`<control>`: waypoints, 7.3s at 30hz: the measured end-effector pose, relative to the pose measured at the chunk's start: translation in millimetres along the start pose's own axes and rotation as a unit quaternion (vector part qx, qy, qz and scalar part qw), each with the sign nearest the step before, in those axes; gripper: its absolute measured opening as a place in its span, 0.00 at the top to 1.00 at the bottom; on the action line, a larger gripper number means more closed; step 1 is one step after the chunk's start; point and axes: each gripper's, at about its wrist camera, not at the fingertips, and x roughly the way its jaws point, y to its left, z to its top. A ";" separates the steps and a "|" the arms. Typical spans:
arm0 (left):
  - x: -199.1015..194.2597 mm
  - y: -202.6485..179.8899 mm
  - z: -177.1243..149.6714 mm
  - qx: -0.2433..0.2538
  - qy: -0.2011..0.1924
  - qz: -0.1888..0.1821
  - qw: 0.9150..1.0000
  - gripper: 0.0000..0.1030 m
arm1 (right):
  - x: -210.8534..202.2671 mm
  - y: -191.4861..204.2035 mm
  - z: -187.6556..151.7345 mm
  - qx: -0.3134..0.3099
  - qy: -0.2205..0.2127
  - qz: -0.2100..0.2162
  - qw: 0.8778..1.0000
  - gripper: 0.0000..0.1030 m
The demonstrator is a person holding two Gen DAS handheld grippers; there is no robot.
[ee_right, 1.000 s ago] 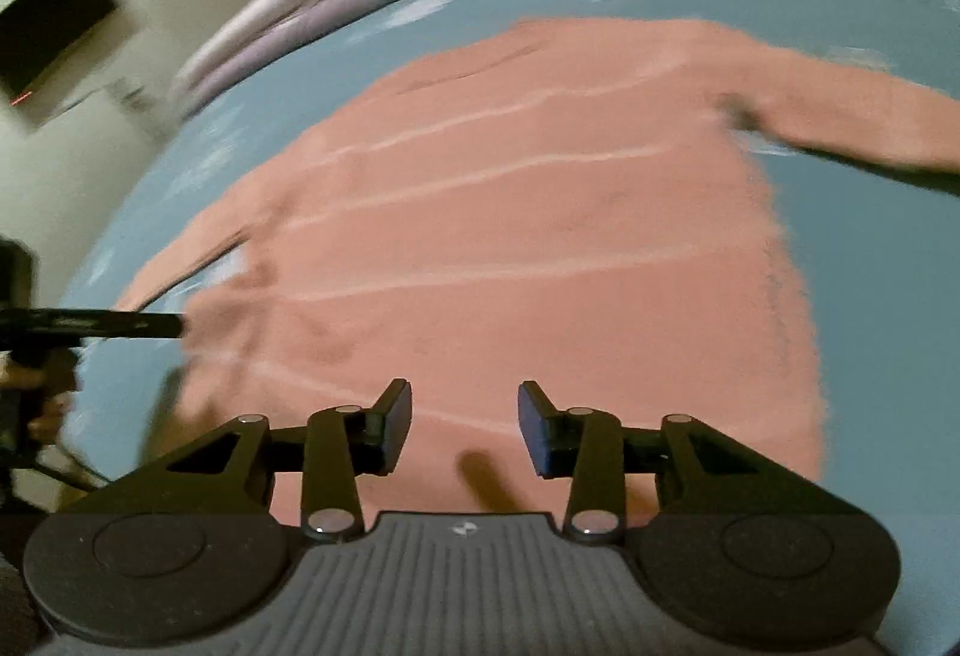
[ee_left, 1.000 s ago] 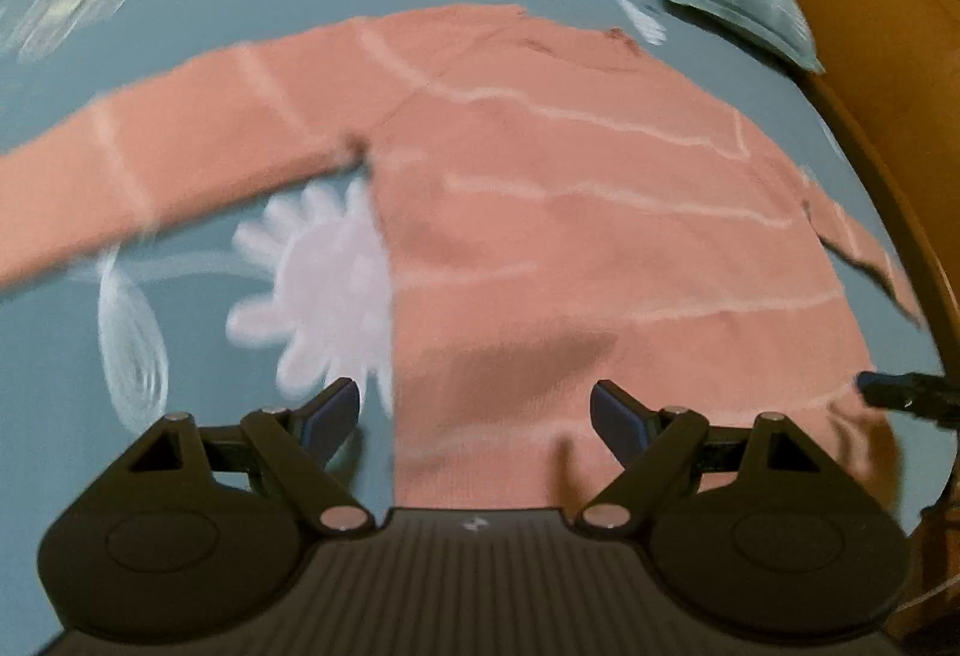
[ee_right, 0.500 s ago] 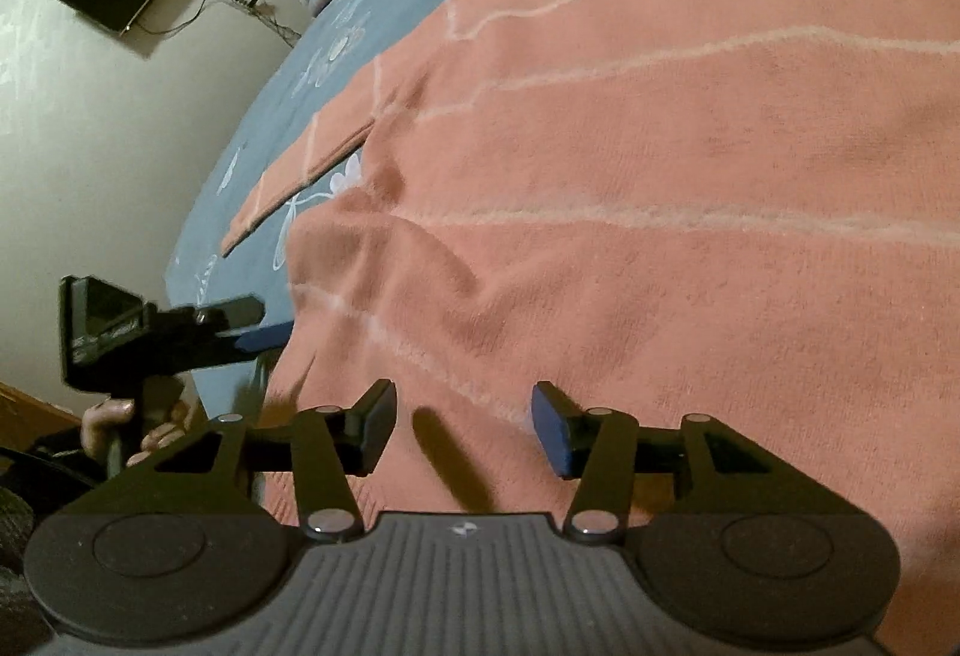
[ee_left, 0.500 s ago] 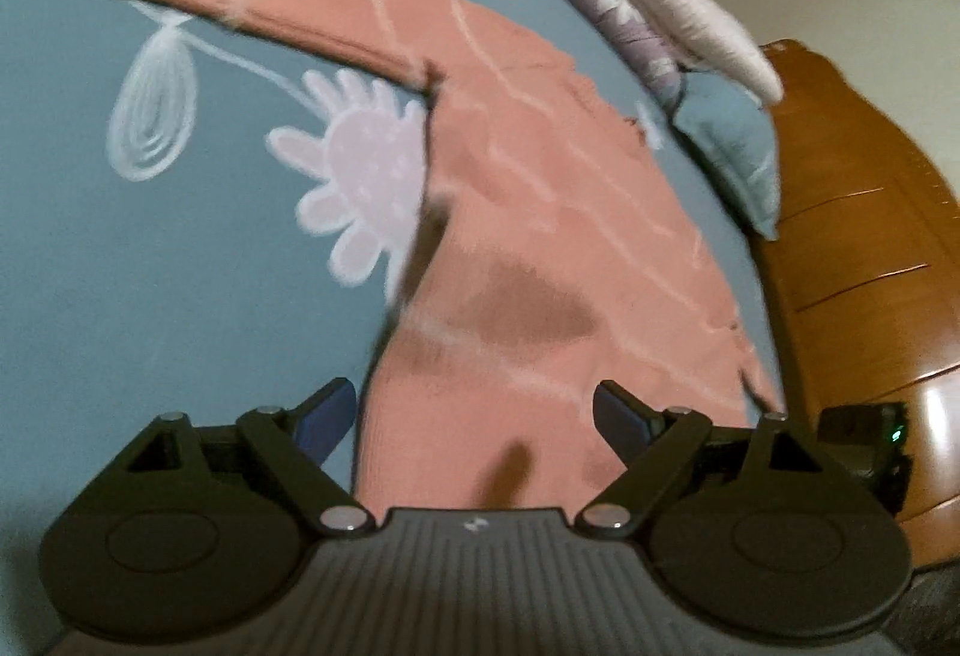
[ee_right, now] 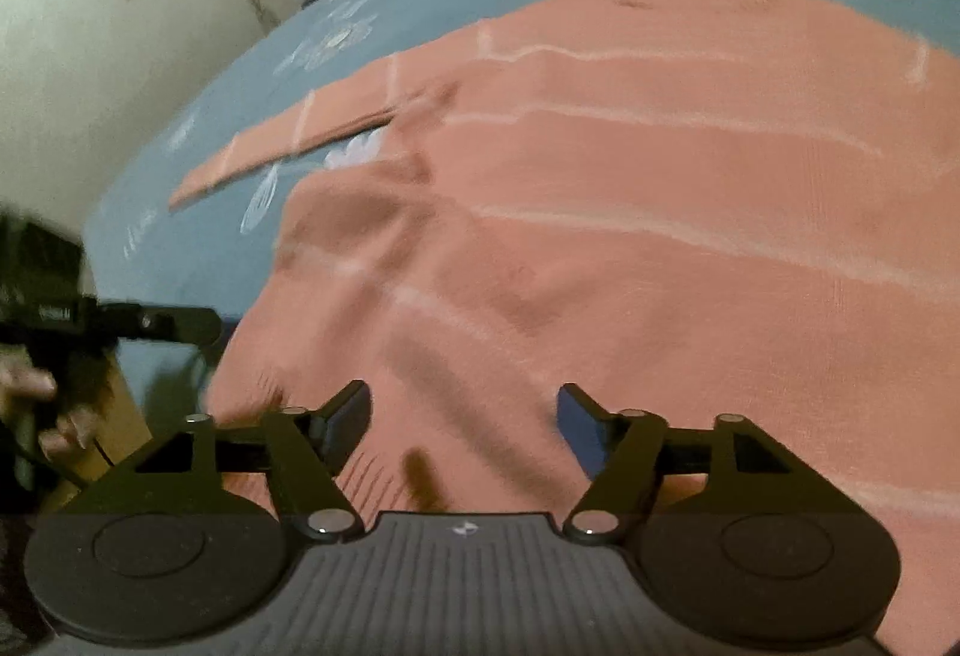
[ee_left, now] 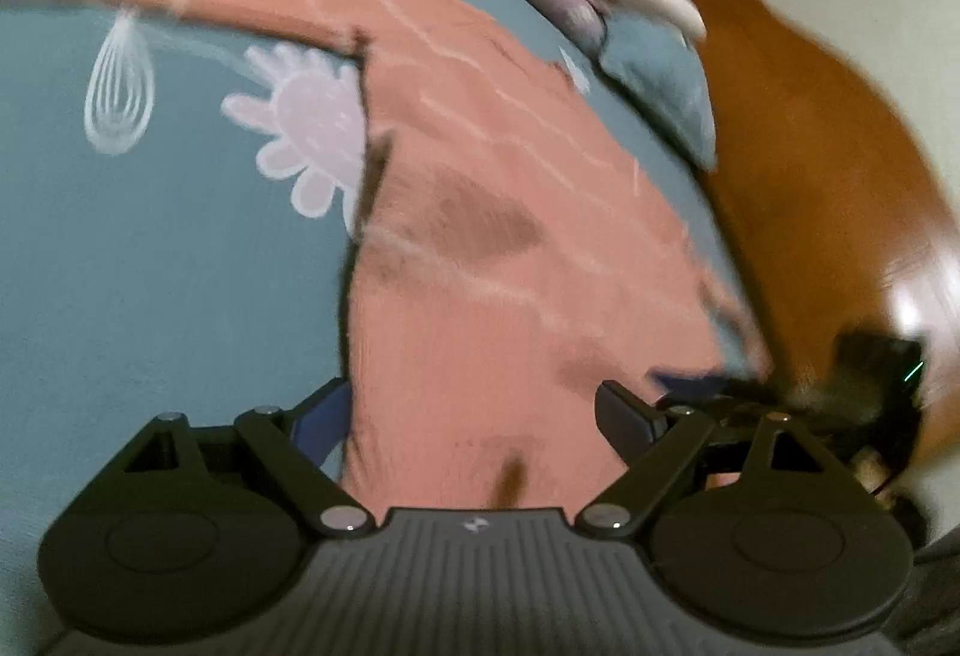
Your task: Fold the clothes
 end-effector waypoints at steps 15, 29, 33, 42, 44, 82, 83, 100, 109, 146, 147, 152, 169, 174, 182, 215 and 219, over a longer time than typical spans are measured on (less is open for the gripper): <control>-47.5 -58.6 -96.2 0.350 -0.040 0.182 0.918 0.11 | 43.1 163.9 -85.0 -0.359 -0.046 -0.186 0.913 0.09; 0.1 -89.0 -103.8 0.423 -0.116 0.193 0.877 0.11 | -1.8 152.8 -71.1 -0.281 -0.152 -0.161 0.934 0.08; 9.6 -93.5 -108.9 0.468 -0.107 0.213 0.851 0.11 | -9.9 126.5 -92.4 -0.254 -0.111 -0.186 0.943 0.08; 21.0 -109.3 -131.4 0.622 -0.072 0.283 0.727 0.11 | -11.1 94.2 -123.2 -0.188 -0.084 -0.210 0.956 0.08; 36.1 -118.7 -135.8 0.657 -0.072 0.303 0.687 0.11 | -10.8 98.0 -121.5 -0.188 -0.092 -0.206 0.956 0.08; 4.6 -139.8 -120.0 0.599 -0.033 0.207 0.773 0.96 | -20.6 46.8 -141.3 -0.293 0.003 -0.434 0.852 0.90; 3.3 -140.2 -121.7 0.601 -0.030 0.206 0.772 0.96 | -25.3 44.2 -143.4 -0.288 0.010 -0.430 0.855 0.90; -25.3 -141.8 -82.1 0.561 -0.023 0.169 0.810 0.86 | -107.9 1.6 -106.7 -0.146 -0.073 -0.334 0.928 0.28; 65.7 -100.8 -13.2 0.417 -0.003 0.115 0.902 0.72 | -21.5 -79.2 -49.1 -0.025 -0.098 -0.269 0.958 0.26; 122.5 -77.5 154.5 0.257 0.011 0.161 0.953 0.37 | -17.0 -155.0 61.9 0.099 -0.157 -0.169 0.968 0.02; 136.2 -76.2 156.2 0.255 0.021 0.168 0.952 0.37 | -9.0 -160.4 72.7 0.094 -0.164 -0.169 0.967 0.02; 145.2 -57.3 145.9 0.220 0.041 0.198 0.954 0.35 | 29.1 -205.7 85.9 0.115 -0.130 -0.214 0.961 0.04; 135.4 -68.6 107.6 0.230 0.056 0.199 0.951 0.21 | 20.8 -161.4 45.4 0.086 -0.081 -0.244 0.962 0.00; 126.3 -61.0 103.6 0.215 0.048 0.191 0.957 0.20 | 20.7 -160.0 45.5 0.085 -0.068 -0.252 0.962 0.00; 77.6 -44.9 91.0 0.226 0.049 0.134 0.964 0.19 | 27.4 -150.2 56.8 0.123 -0.055 -0.286 0.949 0.00; 106.0 -43.1 145.6 0.366 0.051 0.006 0.929 0.17 | 54.0 -50.1 30.2 0.267 -0.017 -0.349 0.898 0.00; 116.4 -38.9 132.7 0.377 0.090 0.016 0.922 0.16 | 55.5 -49.6 28.7 0.271 -0.025 -0.354 0.895 0.00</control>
